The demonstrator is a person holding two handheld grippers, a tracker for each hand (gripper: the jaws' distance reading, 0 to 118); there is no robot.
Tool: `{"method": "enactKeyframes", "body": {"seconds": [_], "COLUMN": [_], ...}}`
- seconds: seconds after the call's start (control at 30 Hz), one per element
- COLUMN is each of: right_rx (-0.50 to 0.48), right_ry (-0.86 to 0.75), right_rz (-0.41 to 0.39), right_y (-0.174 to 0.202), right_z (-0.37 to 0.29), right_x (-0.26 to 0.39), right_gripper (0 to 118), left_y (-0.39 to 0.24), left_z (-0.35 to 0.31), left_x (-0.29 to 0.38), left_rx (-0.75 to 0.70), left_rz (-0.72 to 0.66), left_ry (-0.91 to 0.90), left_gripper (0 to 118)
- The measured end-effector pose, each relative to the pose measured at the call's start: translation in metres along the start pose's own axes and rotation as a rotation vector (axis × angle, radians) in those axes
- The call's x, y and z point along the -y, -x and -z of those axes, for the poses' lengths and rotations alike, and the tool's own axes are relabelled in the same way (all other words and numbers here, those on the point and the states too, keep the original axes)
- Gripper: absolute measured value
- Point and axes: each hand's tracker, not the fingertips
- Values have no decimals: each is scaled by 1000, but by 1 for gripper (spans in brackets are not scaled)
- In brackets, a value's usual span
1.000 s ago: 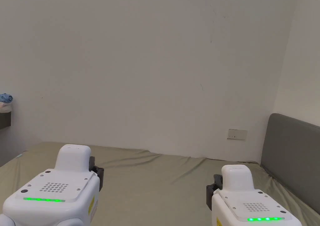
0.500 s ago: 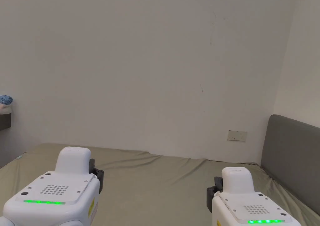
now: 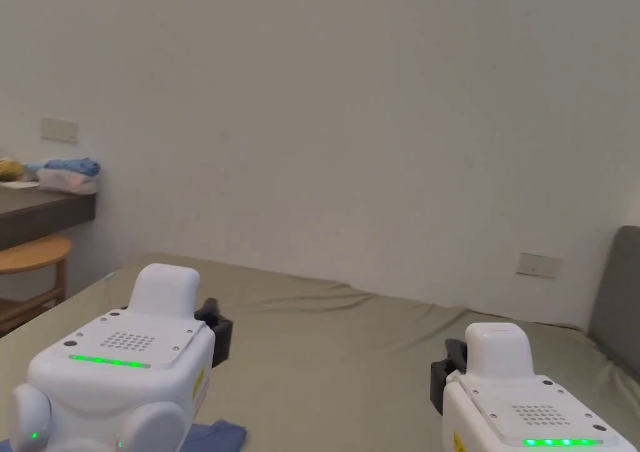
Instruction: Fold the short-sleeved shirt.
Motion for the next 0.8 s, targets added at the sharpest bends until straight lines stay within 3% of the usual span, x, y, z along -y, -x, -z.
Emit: {"method": "enactKeyframes", "body": {"seconds": [0.07,0.27,0.47,0.67,0.73,0.8], "right_rx": [-68,-226,-329,-382,-395,-402], "right_ry": [1,39,80,121,134,142], "right_rz": [-13,-55,-79,-68,-59,-57], "right_y": [26,101,156,182,185,186], "right_z": [12,55,97,140,151,161], "right_x": [3,16,37,72,82,90], "right_gripper": [0,0,0,0,0,0], "left_y": [27,88,106,96,95,92], "left_z": [6,35,119,210,237,253], "left_x": [12,60,143,250,282,304], "left_rx": [-39,-195,-139,-131,-129,-143], "left_rz": [-38,-43,-119,-119,-142,-151], "left_ry": [69,203,462,659,704,725], "left_gripper": [105,105,106,106,100,71]}}
